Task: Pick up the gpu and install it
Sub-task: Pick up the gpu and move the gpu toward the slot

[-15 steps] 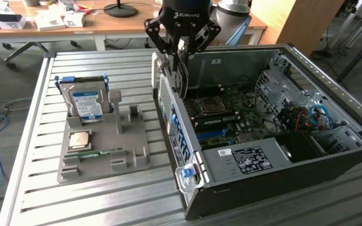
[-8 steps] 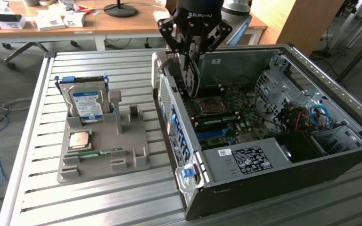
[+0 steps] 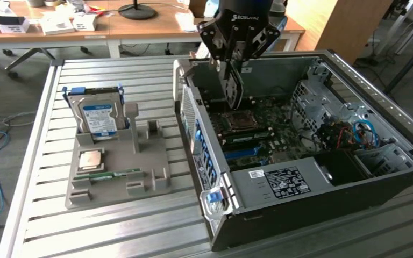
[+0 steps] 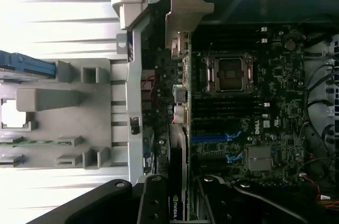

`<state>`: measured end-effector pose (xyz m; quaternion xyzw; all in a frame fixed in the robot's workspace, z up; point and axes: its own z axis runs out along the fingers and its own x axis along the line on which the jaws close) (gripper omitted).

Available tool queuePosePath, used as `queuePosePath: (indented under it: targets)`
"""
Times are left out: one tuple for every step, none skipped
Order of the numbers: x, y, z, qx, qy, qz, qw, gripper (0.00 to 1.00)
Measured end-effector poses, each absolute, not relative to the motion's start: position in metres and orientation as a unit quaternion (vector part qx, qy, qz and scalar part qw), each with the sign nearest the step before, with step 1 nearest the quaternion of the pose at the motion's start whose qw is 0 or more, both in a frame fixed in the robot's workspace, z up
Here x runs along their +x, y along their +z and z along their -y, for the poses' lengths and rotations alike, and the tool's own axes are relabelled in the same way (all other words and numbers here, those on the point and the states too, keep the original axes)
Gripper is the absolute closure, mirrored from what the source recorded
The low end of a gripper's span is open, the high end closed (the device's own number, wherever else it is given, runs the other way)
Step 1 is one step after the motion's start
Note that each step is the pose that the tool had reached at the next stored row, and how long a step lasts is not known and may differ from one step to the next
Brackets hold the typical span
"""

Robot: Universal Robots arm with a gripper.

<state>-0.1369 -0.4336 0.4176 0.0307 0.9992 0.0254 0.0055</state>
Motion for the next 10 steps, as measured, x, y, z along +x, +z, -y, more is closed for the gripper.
queuePosePath:
  targets:
    - [-0.133,0.418,0.434,0.031,0.025,-0.999,0.005,0.74]
    - [-0.13,0.418,0.434,0.031,0.026,-0.999,0.005,0.74]
    - [-0.126,0.418,0.434,0.031,0.026,-0.999,0.005,0.74]
    - [-0.123,0.418,0.434,0.031,0.026,-0.999,0.005,0.74]
    - [-0.12,0.418,0.434,0.031,0.026,-0.999,0.005,0.74]
    - [-0.116,0.418,0.434,0.031,0.026,-0.999,0.005,0.74]
    - [-0.113,0.418,0.434,0.031,0.026,-0.999,0.005,0.74]
    - [-0.11,0.418,0.434,0.031,0.026,-0.999,0.005,0.74]
    - [-0.107,0.418,0.434,0.031,0.026,-0.999,0.005,0.74]
    - [-0.104,0.418,0.434,0.031,0.026,-0.999,0.005,0.74]
